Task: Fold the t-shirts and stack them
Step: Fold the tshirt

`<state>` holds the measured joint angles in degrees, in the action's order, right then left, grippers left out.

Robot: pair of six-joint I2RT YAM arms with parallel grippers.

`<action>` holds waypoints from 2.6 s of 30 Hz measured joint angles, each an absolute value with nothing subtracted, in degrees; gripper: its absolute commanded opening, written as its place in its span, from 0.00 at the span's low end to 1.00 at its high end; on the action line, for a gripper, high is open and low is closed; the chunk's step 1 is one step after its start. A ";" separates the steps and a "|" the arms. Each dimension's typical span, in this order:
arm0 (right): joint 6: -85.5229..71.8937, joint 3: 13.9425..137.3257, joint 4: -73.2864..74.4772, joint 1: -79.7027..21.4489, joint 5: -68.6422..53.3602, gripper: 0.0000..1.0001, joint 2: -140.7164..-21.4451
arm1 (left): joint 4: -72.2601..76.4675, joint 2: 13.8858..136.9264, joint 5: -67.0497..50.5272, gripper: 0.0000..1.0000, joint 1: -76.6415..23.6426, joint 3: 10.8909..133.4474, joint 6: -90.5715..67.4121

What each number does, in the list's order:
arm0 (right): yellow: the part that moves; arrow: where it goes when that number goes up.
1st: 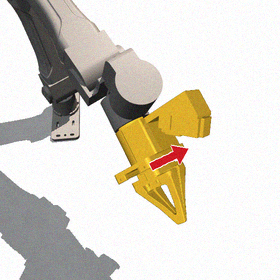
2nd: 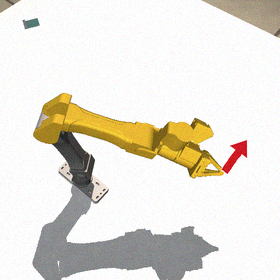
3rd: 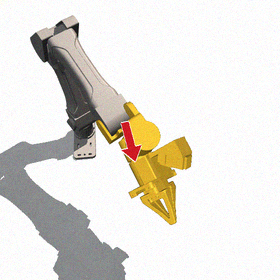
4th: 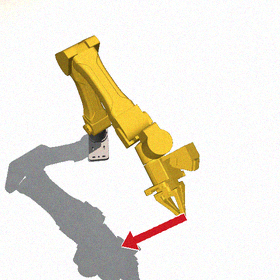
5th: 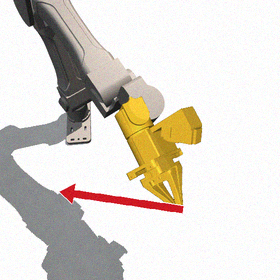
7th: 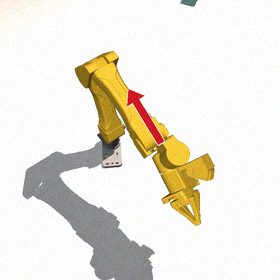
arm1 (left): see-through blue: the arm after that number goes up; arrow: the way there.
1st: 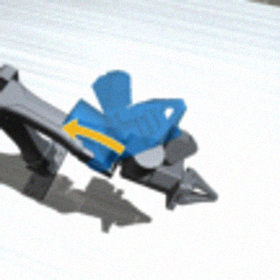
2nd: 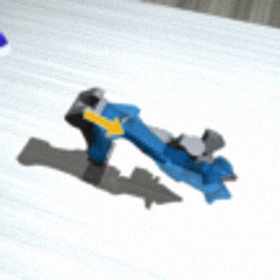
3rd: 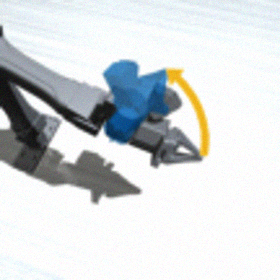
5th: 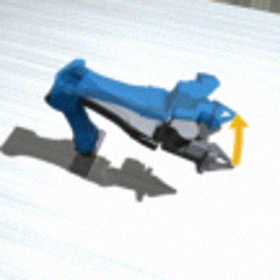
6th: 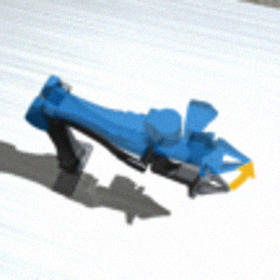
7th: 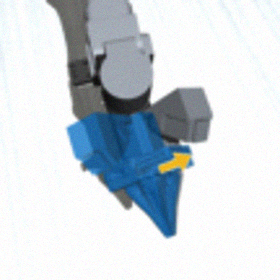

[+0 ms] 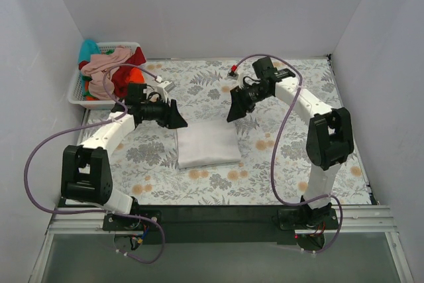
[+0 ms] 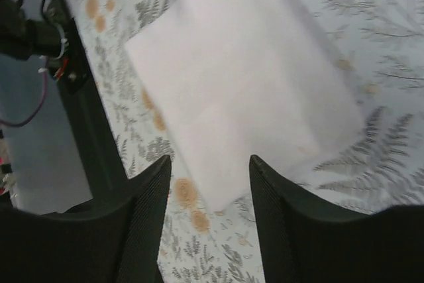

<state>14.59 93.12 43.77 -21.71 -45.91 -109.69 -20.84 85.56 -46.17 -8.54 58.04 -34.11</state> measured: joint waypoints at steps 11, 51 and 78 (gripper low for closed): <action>15.09 79.94 43.35 -34.83 -58.06 0.24 -114.06 | -24.40 88.07 -58.35 0.33 -16.62 45.89 -35.94; 1.37 78.54 26.72 -36.01 -64.51 0.18 -122.98 | -27.66 111.87 -62.08 0.21 -19.77 55.57 -39.72; 9.13 70.76 29.63 -33.23 -61.69 0.19 -106.94 | -36.21 102.83 -67.42 0.23 -15.09 55.79 -31.29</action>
